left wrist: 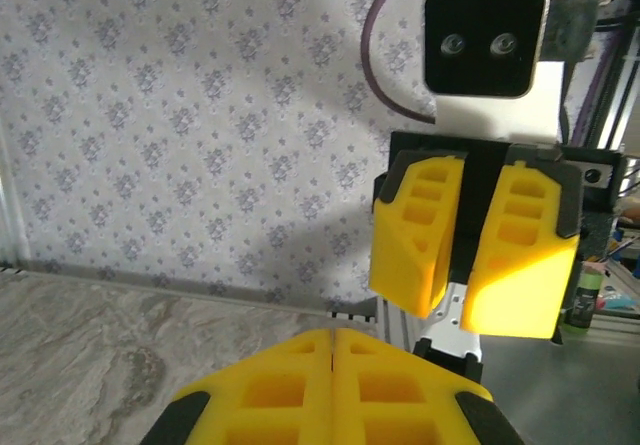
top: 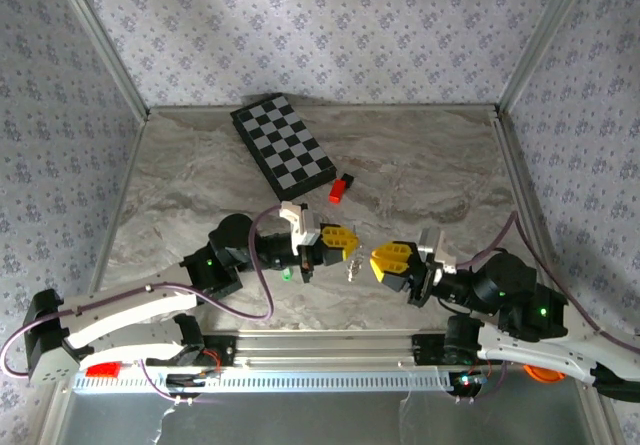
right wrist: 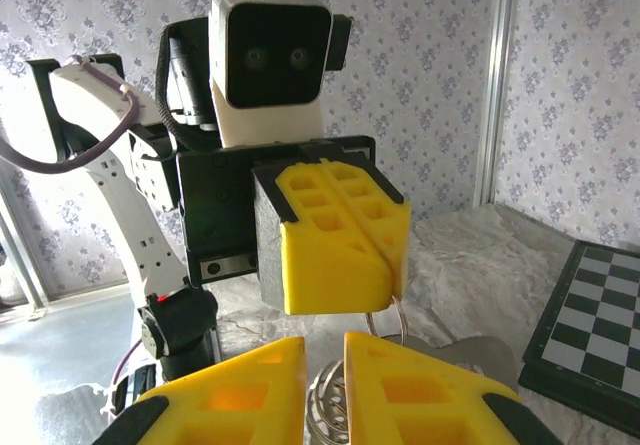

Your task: Put the keys on the keyring

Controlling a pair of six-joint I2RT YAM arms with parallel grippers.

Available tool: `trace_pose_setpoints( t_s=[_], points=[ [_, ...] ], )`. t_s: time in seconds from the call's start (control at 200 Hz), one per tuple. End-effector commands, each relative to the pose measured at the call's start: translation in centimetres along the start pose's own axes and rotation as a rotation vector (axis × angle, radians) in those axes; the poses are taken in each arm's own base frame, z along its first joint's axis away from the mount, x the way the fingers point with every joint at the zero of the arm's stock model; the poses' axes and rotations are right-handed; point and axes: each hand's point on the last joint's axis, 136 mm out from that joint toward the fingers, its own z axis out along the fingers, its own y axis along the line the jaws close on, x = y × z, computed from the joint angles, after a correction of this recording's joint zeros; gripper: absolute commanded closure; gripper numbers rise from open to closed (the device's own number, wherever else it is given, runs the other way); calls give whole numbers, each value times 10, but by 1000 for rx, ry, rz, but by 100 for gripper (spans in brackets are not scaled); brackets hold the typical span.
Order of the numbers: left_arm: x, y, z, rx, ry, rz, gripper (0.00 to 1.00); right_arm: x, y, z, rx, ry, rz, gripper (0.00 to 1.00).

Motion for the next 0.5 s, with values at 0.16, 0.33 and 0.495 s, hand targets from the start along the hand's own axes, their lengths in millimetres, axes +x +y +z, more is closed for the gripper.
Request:
trace_pose_setpoints(
  t_s=[0.16, 0.33, 0.495],
  points=[
    [-50, -27, -7, 113, -136, 31, 100, -6, 4, 6, -25, -8, 1, 80],
    [-49, -27, -6, 120, -136, 28, 100, -2, 4, 11, -31, -7, 13, 79],
    [-47, -27, -5, 123, -134, 25, 100, 2, 2, 16, -26, 3, 25, 84]
  ],
)
